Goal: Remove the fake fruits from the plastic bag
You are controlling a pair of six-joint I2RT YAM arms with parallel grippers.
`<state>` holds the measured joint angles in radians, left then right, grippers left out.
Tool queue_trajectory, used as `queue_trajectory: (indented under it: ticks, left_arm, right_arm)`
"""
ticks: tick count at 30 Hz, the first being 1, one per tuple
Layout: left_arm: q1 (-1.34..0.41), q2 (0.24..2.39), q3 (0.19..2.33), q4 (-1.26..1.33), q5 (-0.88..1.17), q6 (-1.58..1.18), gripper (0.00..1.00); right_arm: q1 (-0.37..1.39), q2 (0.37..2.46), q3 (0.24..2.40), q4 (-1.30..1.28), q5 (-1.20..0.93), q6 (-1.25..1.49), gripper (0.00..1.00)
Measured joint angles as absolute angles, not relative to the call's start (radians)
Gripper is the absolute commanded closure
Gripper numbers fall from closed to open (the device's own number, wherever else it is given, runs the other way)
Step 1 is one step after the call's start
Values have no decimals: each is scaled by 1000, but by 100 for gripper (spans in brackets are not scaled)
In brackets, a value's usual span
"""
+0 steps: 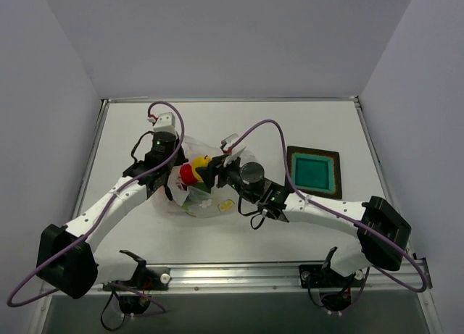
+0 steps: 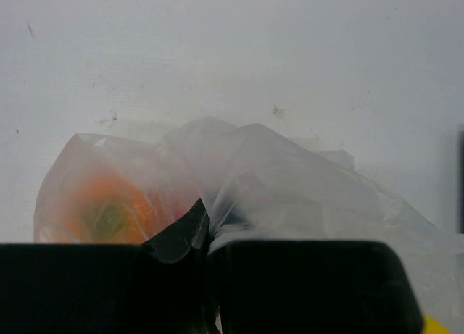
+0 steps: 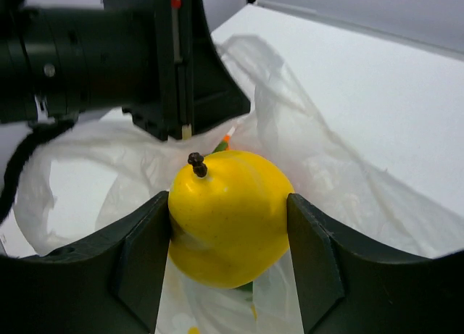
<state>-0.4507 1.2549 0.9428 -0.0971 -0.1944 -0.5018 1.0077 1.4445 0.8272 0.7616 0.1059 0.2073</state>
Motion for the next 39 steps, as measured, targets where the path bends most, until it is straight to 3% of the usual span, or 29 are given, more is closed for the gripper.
queue_trajectory:
  ticks: [4, 5, 7, 8, 9, 11, 13, 19, 24, 34, 39]
  left_arm:
    - [-459, 1206, 927, -100, -212, -507, 96]
    - [-461, 1196, 927, -99, -215, -508, 92]
    - [-464, 1174, 927, -100, -215, -511, 73]
    - [-464, 1164, 927, -101, -215, -512, 44]
    - [-465, 1154, 927, -103, -215, -512, 32]
    - [-466, 1131, 927, -112, -215, -524, 12]
    - [-467, 1099, 927, -129, -218, -531, 4]
    - [-471, 981, 927, -201, -237, -537, 6]
    - [-472, 874, 926, -311, -224, -546, 6]
    - [-477, 663, 897, -520, -92, -562, 6]
    - [-478, 654, 901, -560, -39, -561, 6]
  right_arm:
    - [1007, 1446, 874, 781, 103, 228, 100]
    - [1007, 1444, 881, 785, 101, 233, 100]
    - [1004, 1428, 883, 784, 101, 249, 100]
    - [998, 1413, 883, 781, 102, 257, 100]
    - [991, 1393, 883, 776, 101, 265, 100]
    - [955, 1332, 878, 759, 98, 286, 100]
    - [886, 1247, 866, 741, 106, 306, 100]
    - [651, 1006, 805, 676, 189, 349, 100]
    - [475, 952, 707, 565, 325, 393, 100]
    - [287, 1313, 587, 520, 492, 418, 100]
    - [262, 1416, 590, 547, 493, 428, 89]
